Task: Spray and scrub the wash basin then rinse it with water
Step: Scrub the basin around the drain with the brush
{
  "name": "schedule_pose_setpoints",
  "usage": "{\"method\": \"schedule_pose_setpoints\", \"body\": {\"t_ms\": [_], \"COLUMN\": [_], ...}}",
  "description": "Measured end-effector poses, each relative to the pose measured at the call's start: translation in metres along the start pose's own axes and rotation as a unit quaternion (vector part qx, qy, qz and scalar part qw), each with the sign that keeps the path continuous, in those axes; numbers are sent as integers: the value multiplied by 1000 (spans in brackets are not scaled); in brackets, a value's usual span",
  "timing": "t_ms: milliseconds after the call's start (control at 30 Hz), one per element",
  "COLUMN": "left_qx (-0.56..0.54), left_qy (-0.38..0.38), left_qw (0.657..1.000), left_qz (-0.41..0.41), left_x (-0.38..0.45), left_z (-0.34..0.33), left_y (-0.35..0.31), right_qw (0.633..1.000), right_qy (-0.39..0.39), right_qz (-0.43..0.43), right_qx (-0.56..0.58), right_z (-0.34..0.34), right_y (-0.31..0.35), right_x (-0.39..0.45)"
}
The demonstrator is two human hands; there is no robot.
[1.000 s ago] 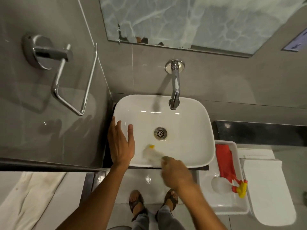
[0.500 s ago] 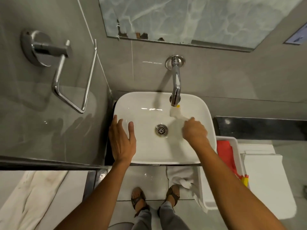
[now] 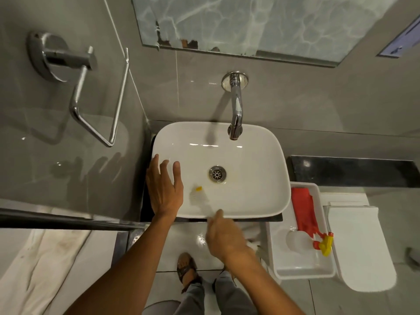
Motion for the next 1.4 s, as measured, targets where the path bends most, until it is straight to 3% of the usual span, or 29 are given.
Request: {"method": "schedule_pose_setpoints", "body": {"t_ms": [100,267,400,567,667,767,833,1000,1100,1267,1400], "left_qx": [5,8,4,10,14,10,5,6,8,-2,-21], "left_qy": [2,-10,-3,11,13,14,12,-3,-5,-9,-19], "left_qw": [1000,1000,1000,1000,1000,1000,1000,1000,1000,1000,1000], "left_qz": [2,-4,3,7,2,0,-1,-14,-16,-19,-12], "left_x": [2,3,1,1,2,1,1,-1,0,3,-1], "left_z": [-1,0,-1,-3,-3,-3,-3,0,-1,-1,5], "left_y": [1,0,1,1,1,1,1,0,0,1,-1], "right_qw": [999,999,996,984,987,992,992,993,990,993,991], "right_qy": [38,-15,-79,-120,-78,7,36,106,140,-4,-82], "right_qz": [26,19,2,-105,-134,-102,-70,12,8,-18,-37], "right_qx": [-16,36,27,73,31,-81,-97,-59,31,114,98], "right_z": [-20,17,67,127,130,87,52,21,2,14,69], "right_y": [57,88,61,-23,-72,-90,-88,-10,50,89,63], "right_x": [18,79,119,137,114,71,37,9,22,74,115]}}
Point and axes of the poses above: each hand's wrist, its own x-axis towards the middle knuckle, its own z-axis out of the back of the hand, y = z × x, the point moved 8 cm from there along x, towards the middle knuckle, and after that the axes turned 9 degrees about x, right-handed, at the moved point
